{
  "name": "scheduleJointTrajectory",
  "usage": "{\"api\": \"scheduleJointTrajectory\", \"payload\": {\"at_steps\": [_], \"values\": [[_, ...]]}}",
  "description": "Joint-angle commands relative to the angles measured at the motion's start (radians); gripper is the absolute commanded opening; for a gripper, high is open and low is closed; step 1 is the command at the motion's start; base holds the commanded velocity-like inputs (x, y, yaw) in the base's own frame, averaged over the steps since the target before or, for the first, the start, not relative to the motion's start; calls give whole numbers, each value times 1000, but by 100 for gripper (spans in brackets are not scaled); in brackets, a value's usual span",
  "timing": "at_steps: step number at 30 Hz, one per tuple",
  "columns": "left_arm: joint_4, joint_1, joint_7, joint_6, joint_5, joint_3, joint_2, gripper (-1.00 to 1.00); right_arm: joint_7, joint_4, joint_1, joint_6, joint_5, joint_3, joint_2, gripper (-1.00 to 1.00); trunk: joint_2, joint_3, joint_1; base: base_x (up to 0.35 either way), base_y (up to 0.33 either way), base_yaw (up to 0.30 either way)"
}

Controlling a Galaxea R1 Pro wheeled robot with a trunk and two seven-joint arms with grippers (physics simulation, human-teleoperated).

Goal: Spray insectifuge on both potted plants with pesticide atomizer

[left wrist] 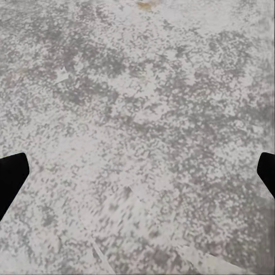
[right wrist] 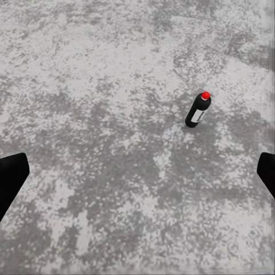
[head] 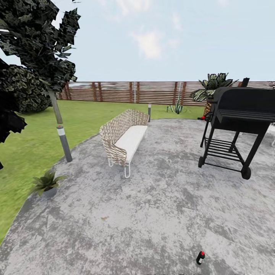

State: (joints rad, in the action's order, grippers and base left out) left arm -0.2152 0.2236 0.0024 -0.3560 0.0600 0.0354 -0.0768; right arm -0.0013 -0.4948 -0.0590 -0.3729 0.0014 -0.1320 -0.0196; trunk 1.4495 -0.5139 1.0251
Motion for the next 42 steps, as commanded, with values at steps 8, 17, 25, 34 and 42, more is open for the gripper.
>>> {"api": "scheduleJointTrajectory", "payload": {"at_steps": [8, 17, 25, 34, 42], "values": [[0, 0, -1, -3, 5, 0, 0, 100, -1, 0, -1, -4, 2, -1, 0, 100, 0, -6, 0, 0, 0, -237], [0, 0, -1, -3, 3, -3, 1, 100, -2, 0, -1, -3, 1, -1, 0, 100, 0, -11, 0, 0, 0, -252], [0, 0, -1, -3, 3, -4, 1, 100, -1, -1, -1, -3, 1, -1, 0, 100, 0, -16, 0, 0, 0, -275], [0, 0, -1, -3, 3, -5, 2, 100, -2, -3, -1, -4, 0, -1, 0, 100, 0, -24, 0, 0, 0, -265], [0, 0, -1, -3, 3, -5, 2, 100, -2, -4, -1, -4, 0, -3, 0, 100, 0, -29, 0, 0, 0, -272]]}}
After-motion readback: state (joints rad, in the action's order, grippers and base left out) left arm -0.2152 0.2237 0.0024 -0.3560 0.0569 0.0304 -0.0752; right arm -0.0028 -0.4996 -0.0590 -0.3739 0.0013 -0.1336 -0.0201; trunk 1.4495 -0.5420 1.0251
